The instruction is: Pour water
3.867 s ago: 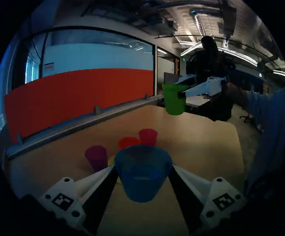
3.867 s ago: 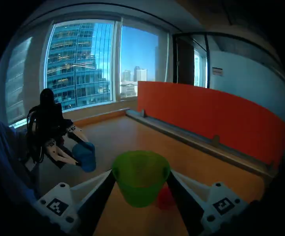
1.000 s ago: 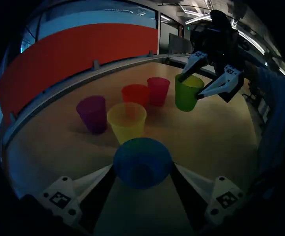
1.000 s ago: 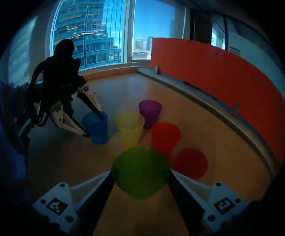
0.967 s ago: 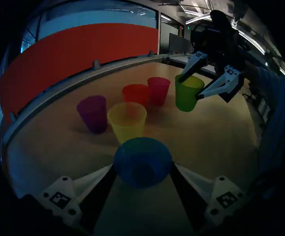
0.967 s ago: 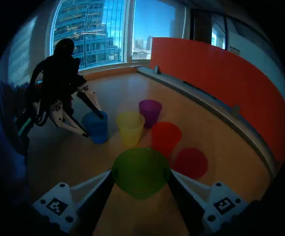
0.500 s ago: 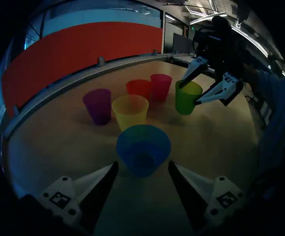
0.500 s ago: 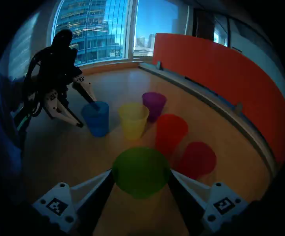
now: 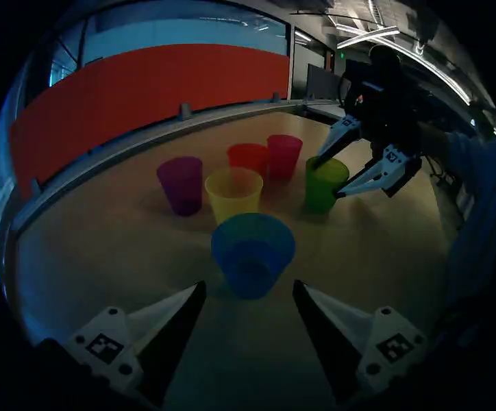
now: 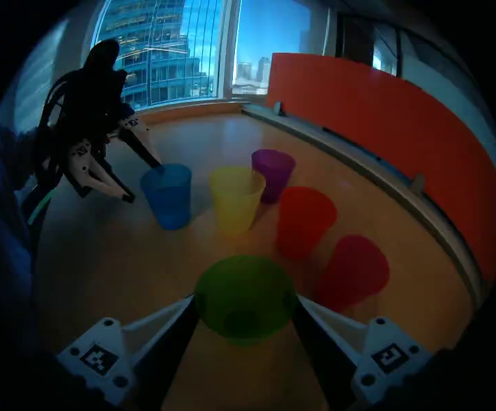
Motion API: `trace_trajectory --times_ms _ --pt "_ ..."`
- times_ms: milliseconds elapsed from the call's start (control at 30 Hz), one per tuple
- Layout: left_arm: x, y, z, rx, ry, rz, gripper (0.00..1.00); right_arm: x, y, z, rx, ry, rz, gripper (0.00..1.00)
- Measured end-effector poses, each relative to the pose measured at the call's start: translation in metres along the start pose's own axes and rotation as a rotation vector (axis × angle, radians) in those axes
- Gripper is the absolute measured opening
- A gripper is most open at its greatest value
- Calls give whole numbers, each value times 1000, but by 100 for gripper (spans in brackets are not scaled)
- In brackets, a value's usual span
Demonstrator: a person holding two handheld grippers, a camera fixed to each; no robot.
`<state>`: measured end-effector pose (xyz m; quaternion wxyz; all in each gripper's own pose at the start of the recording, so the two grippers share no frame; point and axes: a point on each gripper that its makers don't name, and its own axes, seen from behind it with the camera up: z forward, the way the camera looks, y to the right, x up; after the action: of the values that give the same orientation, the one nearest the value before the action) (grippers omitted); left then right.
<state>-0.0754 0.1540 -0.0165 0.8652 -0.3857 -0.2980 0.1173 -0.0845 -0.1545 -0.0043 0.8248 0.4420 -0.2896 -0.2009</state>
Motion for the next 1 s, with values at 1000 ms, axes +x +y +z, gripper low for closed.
trace_trajectory --times_ms 1000 --pt "7 4 -37 54 89 -56 94 -31 -1 -52 -113 2 49 100"
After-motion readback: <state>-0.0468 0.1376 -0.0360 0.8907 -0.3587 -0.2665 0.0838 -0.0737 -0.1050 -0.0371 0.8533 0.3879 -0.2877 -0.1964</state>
